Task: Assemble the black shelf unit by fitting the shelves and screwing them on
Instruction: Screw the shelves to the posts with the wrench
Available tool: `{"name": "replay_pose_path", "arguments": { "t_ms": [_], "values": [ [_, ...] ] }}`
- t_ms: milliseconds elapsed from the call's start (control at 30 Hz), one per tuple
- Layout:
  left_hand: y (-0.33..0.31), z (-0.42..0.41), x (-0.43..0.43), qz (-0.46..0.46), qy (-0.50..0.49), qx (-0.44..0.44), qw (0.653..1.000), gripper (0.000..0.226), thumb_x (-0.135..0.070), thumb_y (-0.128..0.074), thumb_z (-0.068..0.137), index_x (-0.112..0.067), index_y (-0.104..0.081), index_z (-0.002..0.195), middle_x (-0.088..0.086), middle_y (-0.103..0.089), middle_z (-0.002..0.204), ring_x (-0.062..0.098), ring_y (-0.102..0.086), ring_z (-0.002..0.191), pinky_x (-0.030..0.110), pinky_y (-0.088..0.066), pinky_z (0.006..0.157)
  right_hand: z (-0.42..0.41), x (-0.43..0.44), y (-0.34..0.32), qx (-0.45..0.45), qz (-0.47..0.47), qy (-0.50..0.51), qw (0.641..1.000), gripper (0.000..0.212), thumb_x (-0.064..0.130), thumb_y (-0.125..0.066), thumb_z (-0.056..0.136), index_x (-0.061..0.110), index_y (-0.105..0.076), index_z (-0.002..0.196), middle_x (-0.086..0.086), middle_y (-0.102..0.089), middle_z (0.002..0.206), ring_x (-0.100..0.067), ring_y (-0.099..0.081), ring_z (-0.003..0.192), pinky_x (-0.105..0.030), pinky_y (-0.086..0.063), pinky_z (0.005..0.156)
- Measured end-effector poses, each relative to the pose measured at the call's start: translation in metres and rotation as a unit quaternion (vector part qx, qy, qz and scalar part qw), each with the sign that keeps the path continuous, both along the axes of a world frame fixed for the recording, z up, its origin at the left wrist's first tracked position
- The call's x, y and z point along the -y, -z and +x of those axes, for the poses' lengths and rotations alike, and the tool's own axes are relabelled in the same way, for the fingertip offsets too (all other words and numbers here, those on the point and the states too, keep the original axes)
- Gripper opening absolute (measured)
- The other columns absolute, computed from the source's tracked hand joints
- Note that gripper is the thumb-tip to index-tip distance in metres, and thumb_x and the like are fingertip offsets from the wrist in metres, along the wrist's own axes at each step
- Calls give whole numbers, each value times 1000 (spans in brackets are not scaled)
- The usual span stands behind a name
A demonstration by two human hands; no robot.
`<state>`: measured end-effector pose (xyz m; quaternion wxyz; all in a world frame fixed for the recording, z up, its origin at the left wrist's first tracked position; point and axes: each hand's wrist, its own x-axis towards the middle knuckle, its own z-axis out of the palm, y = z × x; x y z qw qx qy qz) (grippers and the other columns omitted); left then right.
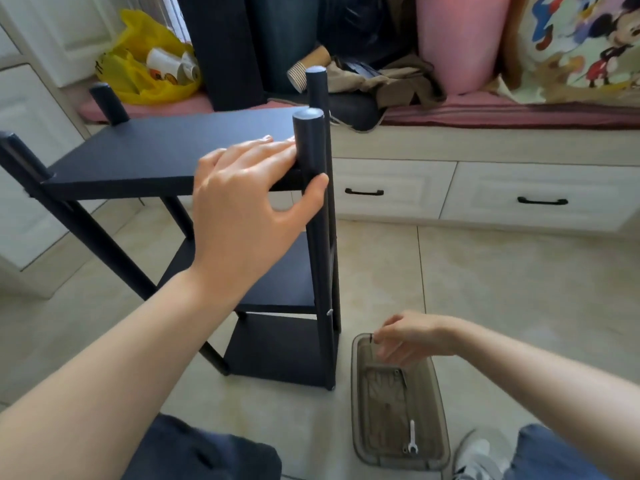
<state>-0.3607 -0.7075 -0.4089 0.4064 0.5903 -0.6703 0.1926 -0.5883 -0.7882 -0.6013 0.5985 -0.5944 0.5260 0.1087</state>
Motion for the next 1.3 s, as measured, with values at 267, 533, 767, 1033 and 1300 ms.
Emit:
{"name": "replay_pose_path", "arguments": {
  "t_ms": [267, 533, 767, 1033, 1300],
  "values": [
    [4, -3, 1, -14, -14, 14, 1000, 41, -45, -56, 98, -15, -74, 119, -1, -72, 121, 20, -62, 120, 42, -37, 105, 11, -26, 133, -151, -110, 16, 982, 22, 15, -49, 99, 1, -60, 112, -15, -66, 106, -27, -66, 88, -32, -52, 71],
    [10, 1, 5, -30, -19, 41, 998, 45, -48, -48, 103, -13, -72, 114, -3, -70, 115, 21, -62, 115, 34, -31, 102, 17, -29, 186, -223, -249, -128, 934, 42, -6, -38, 98, -1, -46, 139, -22, -44, 141, -38, -53, 124, -41, -48, 102],
    [12, 1, 6, -38, -20, 44, 998, 41, -44, -49, 103, -11, -72, 110, -11, -61, 110, 23, -61, 110, 39, -34, 102, 8, -21, 207, -260, -268, -181, 910, 43, -8, -36, 98, 0, -49, 138, -22, -40, 145, -37, -50, 129, -43, -47, 103],
    [13, 1, 6, -45, -22, 46, 998, 41, -42, -49, 104, -8, -71, 109, -7, -62, 110, 23, -61, 110, 33, -29, 101, 13, -17, 217, -275, -310, -217, 884, 41, -4, -38, 100, 4, -50, 138, -18, -42, 144, -35, -54, 125, -40, -50, 99],
    [13, 0, 7, -44, -18, 45, 998, 39, -41, -49, 104, -9, -71, 109, -10, -60, 110, 12, -54, 110, 33, -31, 100, 10, -20, 222, -308, -356, -275, 839, 33, 6, -45, 99, 16, -57, 129, -5, -59, 131, -25, -62, 115, -35, -53, 88]
  ]
}}
